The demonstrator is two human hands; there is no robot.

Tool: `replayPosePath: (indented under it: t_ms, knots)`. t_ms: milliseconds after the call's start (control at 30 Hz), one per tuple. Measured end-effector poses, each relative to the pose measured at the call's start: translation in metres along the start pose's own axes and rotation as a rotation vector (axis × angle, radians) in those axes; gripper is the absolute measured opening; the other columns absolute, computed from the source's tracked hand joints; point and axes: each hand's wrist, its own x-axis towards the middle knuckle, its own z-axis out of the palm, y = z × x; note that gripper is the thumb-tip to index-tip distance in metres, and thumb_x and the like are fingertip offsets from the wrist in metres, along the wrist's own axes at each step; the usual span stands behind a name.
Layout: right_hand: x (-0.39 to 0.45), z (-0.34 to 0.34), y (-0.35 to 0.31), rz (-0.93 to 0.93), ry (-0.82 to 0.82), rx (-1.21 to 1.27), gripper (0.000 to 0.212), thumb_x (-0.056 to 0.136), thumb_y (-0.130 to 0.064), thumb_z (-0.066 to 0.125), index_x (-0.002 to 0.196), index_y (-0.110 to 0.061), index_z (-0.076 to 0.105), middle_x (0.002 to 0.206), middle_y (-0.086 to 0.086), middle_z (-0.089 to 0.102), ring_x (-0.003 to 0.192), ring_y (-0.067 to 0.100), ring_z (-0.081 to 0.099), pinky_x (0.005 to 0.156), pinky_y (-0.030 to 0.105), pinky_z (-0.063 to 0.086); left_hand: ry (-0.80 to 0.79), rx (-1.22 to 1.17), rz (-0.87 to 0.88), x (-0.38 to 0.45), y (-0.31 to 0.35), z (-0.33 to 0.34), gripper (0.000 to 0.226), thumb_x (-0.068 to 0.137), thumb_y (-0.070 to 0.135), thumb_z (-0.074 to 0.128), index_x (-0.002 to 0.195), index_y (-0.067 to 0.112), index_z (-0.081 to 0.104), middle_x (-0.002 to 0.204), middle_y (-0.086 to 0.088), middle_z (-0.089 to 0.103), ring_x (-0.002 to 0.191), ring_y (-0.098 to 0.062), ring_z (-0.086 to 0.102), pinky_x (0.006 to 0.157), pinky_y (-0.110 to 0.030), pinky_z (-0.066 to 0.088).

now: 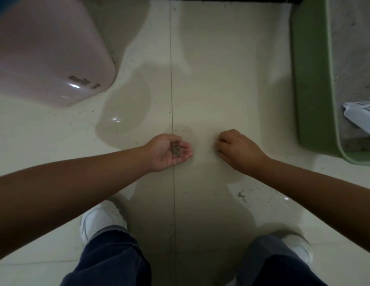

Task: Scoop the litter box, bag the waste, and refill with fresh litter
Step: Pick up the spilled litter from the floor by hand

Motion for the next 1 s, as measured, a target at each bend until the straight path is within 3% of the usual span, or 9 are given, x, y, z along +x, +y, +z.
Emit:
replayPosePath:
  t_ms: [133, 200, 333, 433, 567, 667, 733, 867, 1000]
  knots:
    - [-0.005, 0.002, 0.003, -0.034, -0.018, -0.006, 0.006, 0.061, 0.003, 0.073, 0.064, 0.003, 0.067, 0.063, 0.015, 0.062, 0.053, 0.03, 0.06, 0.039, 0.024, 0.049, 0.011, -0.002, 0.004, 0.001, 0.0, -0.002, 0.038, 0.099, 0.013, 0.033, 0.07, -0.002, 0.053, 0.042, -0.007, 0.061, 0.038, -0.013, 0.063, 0.043, -0.019, 0.052]
    - [-0.004, 0.004, 0.006, -0.002, -0.125, 0.047, 0.025, 0.042, 0.01, 0.083, 0.06, 0.002, 0.068, 0.06, 0.014, 0.062, 0.05, 0.028, 0.06, 0.036, 0.021, 0.047, 0.011, -0.003, 0.003, 0.001, 0.0, -0.002, 0.038, 0.099, 0.013, 0.033, 0.07, -0.002, 0.053, 0.042, -0.007, 0.06, 0.038, -0.013, 0.063, 0.043, -0.018, 0.052]
    - [0.001, -0.004, 0.002, -0.156, -0.039, -0.133, 0.012, 0.053, 0.005, 0.052, 0.05, -0.002, 0.061, 0.049, 0.01, 0.056, 0.038, 0.023, 0.054, 0.031, 0.012, 0.036, 0.006, -0.001, -0.006, 0.001, 0.0, 0.0, 0.039, 0.099, 0.013, 0.032, 0.069, -0.001, 0.052, 0.041, -0.007, 0.06, 0.037, -0.013, 0.062, 0.042, -0.018, 0.051]
    - [0.004, -0.008, 0.002, -0.207, -0.007, -0.168, 0.028, 0.059, -0.004, 0.034, 0.047, -0.004, 0.059, 0.045, 0.008, 0.054, 0.035, 0.02, 0.052, 0.03, 0.011, 0.034, 0.008, 0.002, -0.009, 0.001, 0.0, 0.001, 0.038, 0.099, 0.013, 0.033, 0.069, -0.002, 0.053, 0.041, -0.008, 0.059, 0.037, -0.013, 0.062, 0.041, -0.018, 0.051]
    - [0.007, -0.008, -0.001, -0.197, -0.046, -0.223, 0.009, 0.053, -0.005, 0.051, 0.047, -0.004, 0.058, 0.045, 0.008, 0.054, 0.035, 0.021, 0.051, 0.031, 0.012, 0.033, 0.006, -0.013, 0.005, 0.001, 0.001, 0.0, 0.04, 0.099, 0.013, 0.033, 0.068, -0.003, 0.053, 0.041, -0.009, 0.06, 0.037, -0.014, 0.062, 0.041, -0.018, 0.052]
    - [0.011, -0.014, -0.008, 0.02, 0.011, 0.057, 0.026, 0.065, -0.012, 0.041, 0.047, -0.004, 0.057, 0.045, 0.009, 0.055, 0.036, 0.024, 0.054, 0.033, 0.011, 0.025, 0.011, -0.026, 0.008, 0.0, 0.0, -0.003, 0.04, 0.099, 0.014, 0.032, 0.069, -0.003, 0.053, 0.042, -0.01, 0.06, 0.039, -0.015, 0.063, 0.042, -0.019, 0.052]
    - [0.018, -0.024, -0.01, 0.293, 0.157, 0.329, 0.023, 0.077, -0.005, 0.05, 0.062, 0.002, 0.066, 0.058, 0.009, 0.06, 0.05, 0.018, 0.059, 0.042, 0.023, 0.03, 0.02, -0.046, 0.023, 0.001, 0.001, -0.003, 0.042, 0.1, 0.014, 0.03, 0.071, -0.004, 0.053, 0.043, -0.011, 0.061, 0.05, -0.02, 0.064, 0.052, -0.022, 0.055]
    - [0.019, -0.042, -0.027, 0.359, 0.005, 0.835, 0.012, 0.084, -0.003, 0.063, 0.092, 0.001, 0.071, 0.071, 0.003, 0.064, 0.044, -0.012, 0.055, 0.049, 0.0, 0.042, -0.011, -0.098, 0.036, -0.003, 0.001, 0.006, 0.044, 0.101, 0.016, 0.027, 0.074, -0.006, 0.053, 0.064, -0.017, 0.06, 0.069, -0.024, 0.057, 0.087, -0.033, 0.047]
    - [0.009, -0.046, -0.016, 0.32, 0.117, 0.555, 0.019, 0.087, -0.006, 0.059, 0.101, -0.001, 0.071, 0.098, 0.009, 0.07, 0.077, 0.005, 0.061, 0.067, -0.001, 0.036, -0.069, -0.07, 0.007, -0.005, 0.001, 0.011, 0.042, 0.1, 0.015, 0.03, 0.071, -0.004, 0.054, 0.05, -0.012, 0.062, 0.045, -0.018, 0.065, 0.05, -0.022, 0.054]
